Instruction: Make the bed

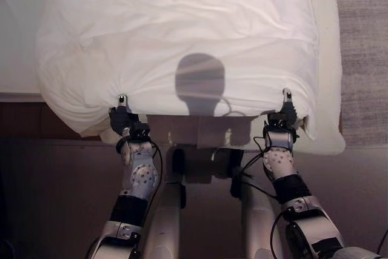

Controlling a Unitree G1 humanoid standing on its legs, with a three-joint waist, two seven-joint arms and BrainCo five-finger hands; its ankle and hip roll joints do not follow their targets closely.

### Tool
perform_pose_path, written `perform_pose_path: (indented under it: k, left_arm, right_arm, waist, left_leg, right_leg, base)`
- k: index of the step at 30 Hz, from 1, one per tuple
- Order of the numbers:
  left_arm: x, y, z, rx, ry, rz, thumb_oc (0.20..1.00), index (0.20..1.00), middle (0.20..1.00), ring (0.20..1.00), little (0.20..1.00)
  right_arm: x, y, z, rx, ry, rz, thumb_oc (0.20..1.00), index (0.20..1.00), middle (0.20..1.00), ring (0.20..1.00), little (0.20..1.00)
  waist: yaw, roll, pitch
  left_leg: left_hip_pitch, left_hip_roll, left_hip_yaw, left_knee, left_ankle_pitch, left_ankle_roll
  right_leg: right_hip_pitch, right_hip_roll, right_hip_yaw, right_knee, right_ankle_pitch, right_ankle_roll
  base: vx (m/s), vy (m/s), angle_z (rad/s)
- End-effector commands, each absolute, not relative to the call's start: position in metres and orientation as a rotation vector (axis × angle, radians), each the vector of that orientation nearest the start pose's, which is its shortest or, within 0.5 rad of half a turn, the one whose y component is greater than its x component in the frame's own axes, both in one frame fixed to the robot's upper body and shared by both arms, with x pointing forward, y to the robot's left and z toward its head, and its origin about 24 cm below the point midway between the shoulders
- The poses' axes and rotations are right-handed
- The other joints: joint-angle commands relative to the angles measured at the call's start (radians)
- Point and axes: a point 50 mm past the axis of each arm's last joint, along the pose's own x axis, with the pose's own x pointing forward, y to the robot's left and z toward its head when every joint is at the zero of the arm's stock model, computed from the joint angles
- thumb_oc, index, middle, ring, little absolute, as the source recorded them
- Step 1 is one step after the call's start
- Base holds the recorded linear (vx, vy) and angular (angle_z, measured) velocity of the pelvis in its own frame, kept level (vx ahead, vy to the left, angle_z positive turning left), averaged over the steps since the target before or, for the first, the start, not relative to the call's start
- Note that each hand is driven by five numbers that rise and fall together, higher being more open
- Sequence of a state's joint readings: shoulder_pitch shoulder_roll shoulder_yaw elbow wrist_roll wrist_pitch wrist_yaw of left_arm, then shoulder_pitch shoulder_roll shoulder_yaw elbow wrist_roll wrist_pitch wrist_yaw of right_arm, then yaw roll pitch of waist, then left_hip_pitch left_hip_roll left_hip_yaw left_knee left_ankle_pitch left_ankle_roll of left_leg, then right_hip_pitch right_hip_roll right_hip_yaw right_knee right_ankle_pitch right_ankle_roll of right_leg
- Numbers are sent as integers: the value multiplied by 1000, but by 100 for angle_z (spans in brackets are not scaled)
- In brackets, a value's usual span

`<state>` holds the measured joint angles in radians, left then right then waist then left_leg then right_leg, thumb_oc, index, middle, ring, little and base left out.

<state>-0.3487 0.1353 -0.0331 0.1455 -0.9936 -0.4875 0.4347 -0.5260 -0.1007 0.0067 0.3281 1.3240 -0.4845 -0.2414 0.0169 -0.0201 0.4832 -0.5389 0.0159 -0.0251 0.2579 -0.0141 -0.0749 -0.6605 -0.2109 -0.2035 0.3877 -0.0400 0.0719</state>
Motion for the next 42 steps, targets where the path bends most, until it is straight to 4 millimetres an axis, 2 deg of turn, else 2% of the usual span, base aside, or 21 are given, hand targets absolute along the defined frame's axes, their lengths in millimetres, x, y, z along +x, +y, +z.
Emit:
perform_pose_path:
  k: [1,2,3,4,12,14,15,17,21,22,23,24,25,27,28,30,31,35,37,40,42]
  left_arm:
    - [268,286,121,-941,-665,766,385,385,385,385,385]
    - [268,286,120,-941,-664,767,583,583,583,583,583]
    - [267,287,117,-950,-656,778,947,947,947,947,947]
    - [266,288,114,-954,-648,788,1000,1000,1000,1000,1000]
    - [250,298,64,-989,-490,920,1000,1000,1000,1000,1000]
    - [248,297,59,-1003,-482,922,1000,1000,1000,1000,1000]
    - [243,295,43,-1010,-418,941,1000,1000,1000,1000,1000]
    - [241,294,36,-1020,-394,946,1000,1000,1000,1000,1000]
    - [234,276,-5,-1023,-184,915,1000,1000,1000,1000,1000]
    - [234,276,-6,-1025,-185,914,1000,1000,1000,1000,1000]
    - [232,254,-20,-1004,-75,813,1000,1000,1000,1000,1000]
    - [232,254,-20,-1004,-75,812,1000,1000,1000,1000,1000]
    - [229,237,-26,-1005,-14,717,1000,1000,1000,1000,1000]
    - [228,227,-30,-1018,18,672,1000,1000,1000,1000,1000]
    - [224,209,-36,-997,100,558,1000,1000,1000,1000,1000]
    - [221,199,-40,-997,140,505,1000,1000,1000,1000,1000]
    - [216,177,-45,-1011,216,385,1000,1000,1000,1000,1000]
    - [212,160,-48,-1012,281,287,1000,1000,1000,1000,1000]
    - [208,135,-50,-1012,365,119,1000,1000,1000,1000,1000]
    - [210,126,-48,-1002,387,39,1000,1000,1000,1000,1000]
    - [218,108,-41,-990,402,-94,1000,1000,1000,1000,1000]
  right_arm:
    - [303,-249,130,1230,-705,-496,200,200,200,200,200]
    - [303,-249,130,1229,-704,-497,200,200,200,200,200]
    - [301,-248,131,1232,-714,-489,200,200,200,200,200]
    - [300,-247,133,1229,-723,-478,200,200,200,200,200]
    - [284,-236,155,1216,-833,-359,200,200,200,200,200]
    - [282,-234,157,1221,-842,-341,200,200,200,200,200]
    - [280,-231,162,1217,-862,-304,200,200,200,200,200]
    - [278,-229,165,1210,-868,-277,200,200,200,200,200]
    - [275,-216,180,1177,-896,-136,200,200,200,200,200]
    - [274,-216,180,1177,-896,-136,200,200,200,200,200]
    - [272,-208,188,1165,-913,-67,200,200,200,200,200]
    - [272,-208,188,1164,-912,-68,200,200,200,200,200]
    - [270,-201,193,1159,-917,-17,200,200,200,200,200]
    - [270,-197,196,1155,-917,11,200,200,200,200,200]
    - [269,-191,201,1156,-925,50,200,200,200,200,200]
    - [269,-187,203,1158,-920,69,200,200,200,200,200]
    - [269,-177,207,1165,-907,123,200,200,200,200,200]
    - [271,-170,209,1174,-891,159,200,200,200,200,200]
    - [274,-160,210,1182,-863,206,200,200,200,200,200]
    - [275,-155,210,1201,-848,228,200,200,200,200,200]
    - [278,-147,208,1228,-816,263,200,200,200,200,200]
  waist:
    - [2,33,-120]
    - [1,33,-121]
    - [1,32,-121]
    - [1,31,-122]
    - [6,26,-114]
    - [6,26,-115]
    - [8,24,-109]
    - [8,24,-109]
    - [11,23,-91]
    - [11,23,-93]
    - [10,24,-82]
    - [10,24,-85]
    - [11,25,-78]
    - [10,25,-73]
    - [8,25,-65]
    - [9,25,-63]
    - [7,24,-58]
    - [5,22,-56]
    - [0,15,-53]
    - [-2,9,-55]
    - [-7,0,-60]
  left_leg:
    - [-68,-66,7,17,9,63]
    - [-68,-66,7,17,9,63]
    - [-69,-66,6,17,9,64]
    - [-68,-66,6,16,9,64]
    - [-53,-64,5,8,6,62]
    - [-56,-65,6,6,12,64]
    - [-53,-65,6,8,11,64]
    - [-53,-65,6,6,13,64]
    - [-40,-63,8,4,12,65]
    - [-43,-64,9,3,17,66]
    - [-37,-64,10,3,16,66]
    - [-40,-64,10,1,20,67]
    - [-36,-64,11,-1,23,69]
    - [-33,-63,11,1,20,70]
    - [-30,-63,12,-2,23,72]
    - [-27,-63,12,-3,24,72]
    - [-26,-63,15,-4,25,73]
    - [-24,-62,16,-2,25,74]
    - [-19,-61,18,-3,24,73]
    - [-18,-61,20,-4,24,72]
    - [-17,-59,22,-4,22,70]
  right_leg:
    - [21,34,29,-36,52,48]
    - [20,34,29,-35,52,48]
    - [20,34,30,-35,52,48]
    - [20,35,31,-36,51,49]
    - [39,36,29,-46,50,50]
    - [37,36,29,-49,57,49]
    - [40,36,31,-49,57,49]
    - [41,36,30,-51,59,50]
    - [53,36,31,-51,58,51]
    - [51,36,31,-53,63,50]
    - [57,36,30,-53,62,51]
    - [54,36,29,-55,66,50]
    - [58,35,29,-58,69,51]
    - [60,35,28,-55,68,52]
    - [64,36,28,-59,72,53]
    - [66,37,29,-61,73,53]
    - [68,37,31,-65,77,54]
    - [69,37,31,-65,79,54]
    - [71,38,35,-66,80,55]
    - [71,38,36,-66,80,56]
    - [71,38,39,-66,80,57]
  base:
    - [0,0,0]
    - [0,0,0]
    - [0,0,0]
    - [0,0,0]
    - [0,0,0]
    - [0,0,0]
    - [0,0,0]
    - [0,0,0]
    - [0,0,0]
    - [0,0,0]
    - [0,0,0]
    - [0,0,0]
    - [0,0,0]
    - [0,0,0]
    - [0,0,0]
    - [-11,2,-2]
    - [0,0,0]
    - [0,0,0]
    - [0,0,0]
    - [0,0,0]
    - [0,0,0]
